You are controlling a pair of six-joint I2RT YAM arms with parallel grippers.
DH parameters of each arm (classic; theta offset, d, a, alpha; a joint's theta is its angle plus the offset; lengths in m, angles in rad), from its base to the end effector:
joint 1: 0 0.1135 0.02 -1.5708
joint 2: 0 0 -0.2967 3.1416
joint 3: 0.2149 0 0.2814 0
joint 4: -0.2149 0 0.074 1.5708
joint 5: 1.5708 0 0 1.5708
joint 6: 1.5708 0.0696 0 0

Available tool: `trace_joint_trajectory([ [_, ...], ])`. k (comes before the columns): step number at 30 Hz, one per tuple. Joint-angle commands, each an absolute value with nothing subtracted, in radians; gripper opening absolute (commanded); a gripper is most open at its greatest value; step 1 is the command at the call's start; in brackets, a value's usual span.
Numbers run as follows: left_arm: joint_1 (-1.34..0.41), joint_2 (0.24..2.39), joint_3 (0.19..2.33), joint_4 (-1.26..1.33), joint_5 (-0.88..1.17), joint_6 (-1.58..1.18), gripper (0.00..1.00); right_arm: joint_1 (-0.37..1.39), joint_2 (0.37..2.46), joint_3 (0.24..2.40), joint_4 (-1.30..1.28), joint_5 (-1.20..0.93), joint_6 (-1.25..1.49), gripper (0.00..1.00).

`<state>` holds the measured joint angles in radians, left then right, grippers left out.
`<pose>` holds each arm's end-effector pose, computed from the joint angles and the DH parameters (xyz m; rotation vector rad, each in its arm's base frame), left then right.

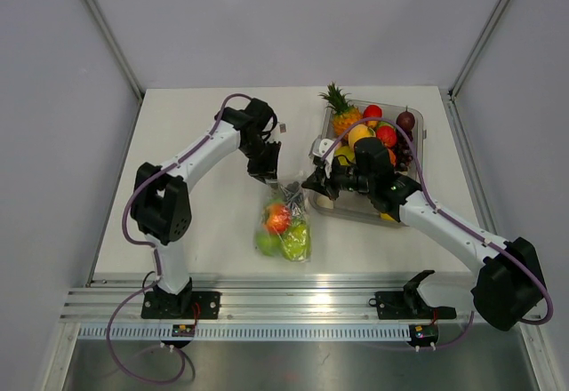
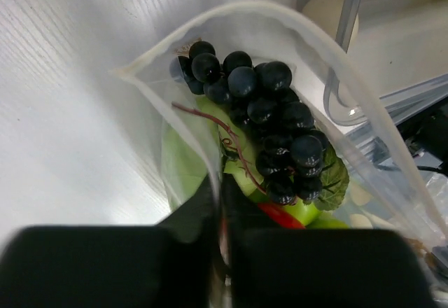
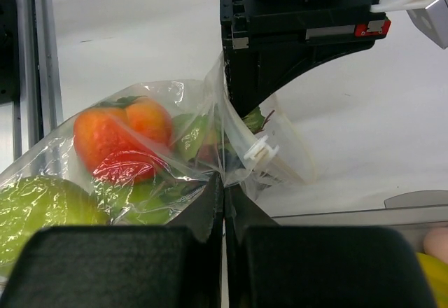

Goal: Place the food in the zip-top bag and seal the zipper
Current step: Adjust the zipper food storage bag at the center of the board.

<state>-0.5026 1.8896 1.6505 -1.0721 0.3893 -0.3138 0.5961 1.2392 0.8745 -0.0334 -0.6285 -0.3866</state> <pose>0.3640 -0.2302 0.2547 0.3573 2.9596 -0.6937 0.2433 0.2145 0.3015 -1.2706 1.4963 0.7535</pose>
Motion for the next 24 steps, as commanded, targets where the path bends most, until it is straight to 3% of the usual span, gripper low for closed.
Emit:
trace_joint_trajectory([
  [1, -0.502, 1.826, 1.673, -1.057, 0.335, -0.317, 0.00, 0.604, 1.224, 0.902, 0.005, -0.621, -0.405, 0.00],
  [6, -0.500, 1.755, 1.689, -1.036, 0.302, -0.344, 0.00, 0.604, 1.212, 0.890, -0.020, -0.604, -0.411, 0.00],
  [10, -0.500, 1.579, 1.631, -0.904, 0.301, -0.376, 0.00, 0.604, 1.203, 0.879, 0.040, -0.517, -0.405, 0.00],
  [15, -0.500, 1.344, 1.388, -0.616, 0.269, -0.397, 0.00, 0.604, 1.203, 0.870, 0.196, -0.469, -0.417, 0.01],
  [18, -0.500, 1.197, 1.220, -0.464, 0.220, -0.408, 0.00, 0.603, 1.247, 0.894, 0.229, -0.500, -0.433, 0.22],
  [20, -0.500, 1.140, 1.130, -0.354, 0.200, -0.407, 0.00, 0.603, 1.291, 0.905, 0.250, -0.541, -0.419, 0.26],
  [24, -0.502, 1.040, 0.908, -0.200, 0.210, -0.423, 0.00, 0.604, 1.350, 0.839, 0.331, -0.580, -0.339, 0.24],
])
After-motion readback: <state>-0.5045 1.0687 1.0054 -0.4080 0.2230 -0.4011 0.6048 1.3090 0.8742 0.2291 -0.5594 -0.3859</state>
